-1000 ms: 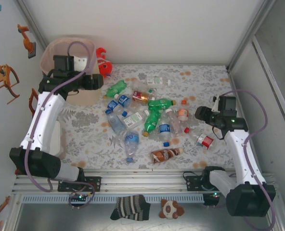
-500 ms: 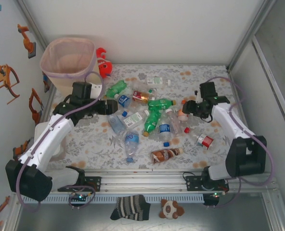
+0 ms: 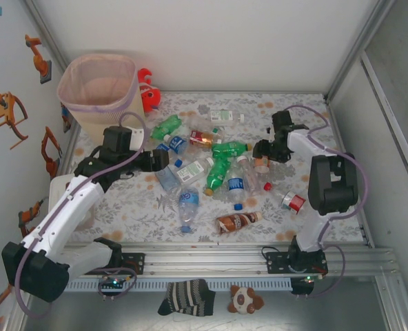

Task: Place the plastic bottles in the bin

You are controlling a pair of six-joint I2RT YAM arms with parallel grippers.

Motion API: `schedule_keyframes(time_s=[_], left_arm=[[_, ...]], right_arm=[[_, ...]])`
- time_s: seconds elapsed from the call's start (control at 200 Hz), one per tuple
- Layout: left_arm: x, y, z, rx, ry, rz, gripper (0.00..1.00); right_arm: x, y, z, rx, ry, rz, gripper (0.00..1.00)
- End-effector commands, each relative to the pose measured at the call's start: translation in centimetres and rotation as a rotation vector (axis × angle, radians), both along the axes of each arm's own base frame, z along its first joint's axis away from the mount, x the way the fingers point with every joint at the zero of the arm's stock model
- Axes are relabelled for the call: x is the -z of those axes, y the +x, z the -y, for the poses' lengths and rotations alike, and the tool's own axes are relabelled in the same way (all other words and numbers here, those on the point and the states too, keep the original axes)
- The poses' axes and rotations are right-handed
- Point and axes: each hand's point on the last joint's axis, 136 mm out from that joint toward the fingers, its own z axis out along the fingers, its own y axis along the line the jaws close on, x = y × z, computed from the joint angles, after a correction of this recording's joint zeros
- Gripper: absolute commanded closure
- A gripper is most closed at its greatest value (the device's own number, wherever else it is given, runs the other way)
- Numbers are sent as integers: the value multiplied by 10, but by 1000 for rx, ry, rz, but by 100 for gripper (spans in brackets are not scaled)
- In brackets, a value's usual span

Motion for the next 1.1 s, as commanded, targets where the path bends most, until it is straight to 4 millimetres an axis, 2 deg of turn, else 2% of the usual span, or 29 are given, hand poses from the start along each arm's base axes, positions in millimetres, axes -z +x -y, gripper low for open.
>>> schedule_keyframes(time_s=[0.0, 0.165, 0.33, 0.471, 0.626, 0.861, 0.961, 1.097], left_arm=[[1, 0, -2, -20, -1, 4, 23], [6, -1, -2, -24, 3, -5, 23], [9, 0, -3, -29, 3, -10, 23], [6, 1, -1, -29, -8, -4, 23], [1, 2, 1, -28, -25, 9, 23], [-18, 8, 8, -20, -84, 64, 23], [-31, 11, 16, 2, -135, 100, 23], [-55, 14, 30, 52, -223, 174, 22]], right_arm=[[0, 12, -8, -20, 17, 11, 31], [9, 17, -8, -22, 4, -1, 33], [8, 17, -6, -21, -3, 3, 37], [2, 16, -5, -19, -6, 19, 38], [-14, 13, -1, -10, -23, 61, 39], [-56, 8, 5, -4, -33, 156, 40], [-84, 6, 1, -9, -6, 231, 40], [-137, 2, -14, -55, 69, 386, 40]])
